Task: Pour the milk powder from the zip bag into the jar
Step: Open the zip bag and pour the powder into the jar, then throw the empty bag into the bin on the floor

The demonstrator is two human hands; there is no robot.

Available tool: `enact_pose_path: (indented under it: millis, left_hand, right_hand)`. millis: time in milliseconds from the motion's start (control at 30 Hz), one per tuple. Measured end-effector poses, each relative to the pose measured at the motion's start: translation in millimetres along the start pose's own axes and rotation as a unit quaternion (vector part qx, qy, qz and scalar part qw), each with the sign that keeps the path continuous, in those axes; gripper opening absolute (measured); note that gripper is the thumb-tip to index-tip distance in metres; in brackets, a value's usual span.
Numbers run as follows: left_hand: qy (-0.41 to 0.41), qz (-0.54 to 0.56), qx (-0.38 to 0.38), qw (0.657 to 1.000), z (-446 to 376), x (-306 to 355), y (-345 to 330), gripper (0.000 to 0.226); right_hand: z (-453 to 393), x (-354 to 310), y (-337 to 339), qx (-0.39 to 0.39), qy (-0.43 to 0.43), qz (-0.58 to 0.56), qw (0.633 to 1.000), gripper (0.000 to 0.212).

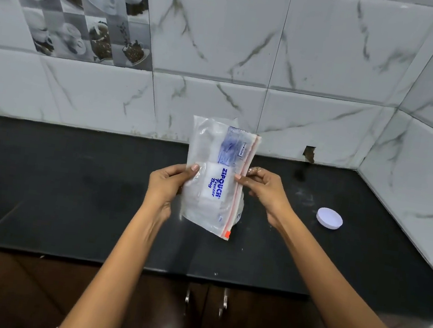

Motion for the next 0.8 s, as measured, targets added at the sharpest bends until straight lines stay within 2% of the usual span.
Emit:
enact_pose_path:
  millis: [300, 433, 533, 667, 800]
  left_hand:
    - [0.073, -0.050, 0.109, 0.990, 123.2, -50.3, 86.6, 0.008]
    - [0.095, -0.054, 0.143, 0.984, 176.5, -79.3, 131.6, 0.006]
    - [0.118, -0.080, 0.149, 0.978, 209.8, -106.2, 162.8, 0.015]
    - [0.176, -0.076, 0.187, 0.963, 240.8, -155.6, 203.2, 0.011]
    - [0.223, -0.067, 0.238, 0.943, 255.2, -211.4, 242.7, 0.016]
  right_hand:
    - [100.6, 51.8, -44.2, -0.038, -0.050, 0.090, 0.994, 0.013]
    - [141.0, 100.9, -74.2, -0.064, -0.097, 0.099, 0.988, 0.019]
    - [161.5, 142.0, -96.1, -0.084, -0.127, 0.113, 0.982, 0.021]
    - [172.2, 204.4, -118.6, -0.085, -0.158, 0.156, 0.971, 0.021]
    - [169.9, 269.9, -145.1, -0.082, -0.179, 0.213, 0.957, 0.020]
Point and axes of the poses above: each hand's wrist, its own z-axis away from the middle knuckle, its own y-axis out of the back of the hand, x = y × z, the point moved 8 cm from there along -z, towards the middle knuckle, and after that the axes turned 7 degrees about -y, right-handed, at the moved point
